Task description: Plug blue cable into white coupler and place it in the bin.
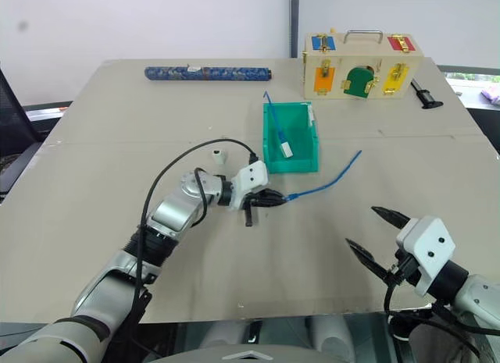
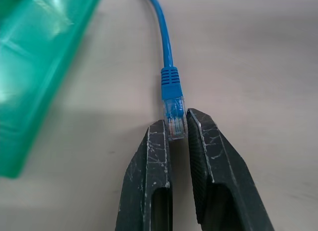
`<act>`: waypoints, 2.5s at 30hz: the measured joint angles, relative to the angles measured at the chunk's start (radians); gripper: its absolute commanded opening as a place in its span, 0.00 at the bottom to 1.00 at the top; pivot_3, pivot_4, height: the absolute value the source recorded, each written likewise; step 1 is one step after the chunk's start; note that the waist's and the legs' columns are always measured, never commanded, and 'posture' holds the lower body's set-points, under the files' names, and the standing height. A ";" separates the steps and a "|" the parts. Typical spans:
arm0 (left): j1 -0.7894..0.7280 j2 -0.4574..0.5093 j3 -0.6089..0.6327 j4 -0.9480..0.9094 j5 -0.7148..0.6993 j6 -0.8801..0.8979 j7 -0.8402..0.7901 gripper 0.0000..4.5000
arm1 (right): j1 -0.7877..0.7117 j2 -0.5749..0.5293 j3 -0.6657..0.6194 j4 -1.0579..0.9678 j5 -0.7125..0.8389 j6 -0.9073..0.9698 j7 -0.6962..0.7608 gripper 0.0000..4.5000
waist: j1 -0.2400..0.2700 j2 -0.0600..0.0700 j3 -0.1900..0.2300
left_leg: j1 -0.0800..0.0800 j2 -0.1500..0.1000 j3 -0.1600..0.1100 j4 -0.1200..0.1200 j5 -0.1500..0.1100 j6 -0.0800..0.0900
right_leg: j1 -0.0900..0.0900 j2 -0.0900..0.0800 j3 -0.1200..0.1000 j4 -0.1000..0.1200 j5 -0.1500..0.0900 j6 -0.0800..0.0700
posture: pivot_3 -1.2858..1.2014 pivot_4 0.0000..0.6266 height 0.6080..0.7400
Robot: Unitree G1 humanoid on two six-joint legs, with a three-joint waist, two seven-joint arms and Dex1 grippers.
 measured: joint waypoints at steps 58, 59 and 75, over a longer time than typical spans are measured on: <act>0.253 0.143 0.337 -0.144 -0.260 -0.068 0.107 0.76 | -0.448 0.251 0.265 0.239 0.867 0.329 -0.869 0.00 | -0.023 0.001 0.000 | -0.001 0.003 -0.002 -0.001 0.000 0.000 | -0.001 0.002 0.000 0.000 0.001 -0.001 | 0.52 0.24 1.00; 0.267 0.163 0.360 -0.142 -0.260 -0.046 0.115 0.76 | -0.448 0.250 0.272 0.240 0.867 0.323 -0.863 0.00 | -0.022 0.001 0.000 | -0.001 0.003 -0.002 -0.001 0.000 0.000 | -0.001 0.002 0.000 0.000 0.001 -0.001 | 0.52 0.24 1.00; -0.027 0.255 0.391 0.503 -0.087 -0.254 0.073 0.76 | -0.445 0.229 0.320 0.255 0.801 0.273 -0.833 0.00 | -0.002 0.000 0.000 | -0.002 -0.001 -0.001 -0.001 0.000 0.000 | -0.003 0.002 0.000 0.000 0.001 -0.001 | 0.52 0.24 1.00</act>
